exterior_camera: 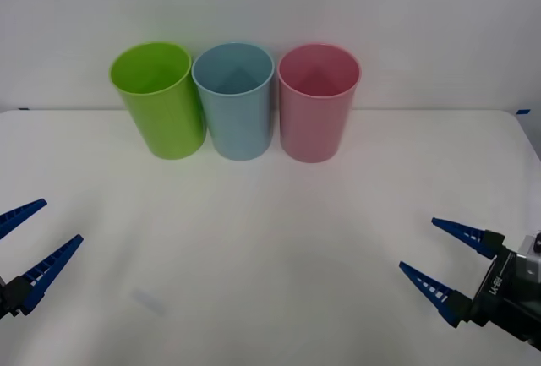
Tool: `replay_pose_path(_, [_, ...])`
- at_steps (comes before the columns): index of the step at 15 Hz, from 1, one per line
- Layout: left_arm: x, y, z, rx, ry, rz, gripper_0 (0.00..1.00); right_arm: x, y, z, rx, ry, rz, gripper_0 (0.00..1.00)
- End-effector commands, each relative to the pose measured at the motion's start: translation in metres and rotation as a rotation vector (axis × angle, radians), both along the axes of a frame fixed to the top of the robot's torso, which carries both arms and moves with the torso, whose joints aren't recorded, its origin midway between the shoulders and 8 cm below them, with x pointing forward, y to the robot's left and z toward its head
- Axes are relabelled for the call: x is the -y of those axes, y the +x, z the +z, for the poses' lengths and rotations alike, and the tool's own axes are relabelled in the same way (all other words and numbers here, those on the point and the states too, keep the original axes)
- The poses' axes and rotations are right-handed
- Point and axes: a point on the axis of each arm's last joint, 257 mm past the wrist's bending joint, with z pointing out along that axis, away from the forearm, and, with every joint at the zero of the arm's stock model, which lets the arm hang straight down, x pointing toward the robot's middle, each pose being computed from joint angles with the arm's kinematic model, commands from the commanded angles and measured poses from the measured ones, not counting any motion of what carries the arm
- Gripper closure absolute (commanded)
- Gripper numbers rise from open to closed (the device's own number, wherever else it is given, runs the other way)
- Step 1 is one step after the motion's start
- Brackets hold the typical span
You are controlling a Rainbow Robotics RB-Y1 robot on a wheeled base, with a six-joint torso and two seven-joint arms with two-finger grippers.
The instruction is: Grasp the object on the table and drop it into the matching bin: aluminum can to the light blue bin, PET bottle to the pink bin.
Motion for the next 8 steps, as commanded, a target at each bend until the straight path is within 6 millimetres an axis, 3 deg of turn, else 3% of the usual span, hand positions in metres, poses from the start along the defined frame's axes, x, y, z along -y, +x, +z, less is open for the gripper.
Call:
replay_pose_path(1, [0.0000,0.0000,0.0000,0.000,0.000,0.000,0.00,0.0069,-0.0082,-0.0067,-0.019,0.001,-0.016,0.00])
replay_pose_path(8, [0.0000,0.0000,0.0000,0.000,0.000,0.000,0.00,0.0123,-0.0110,-0.0095,-0.026,-0.003,-0.031,0.00])
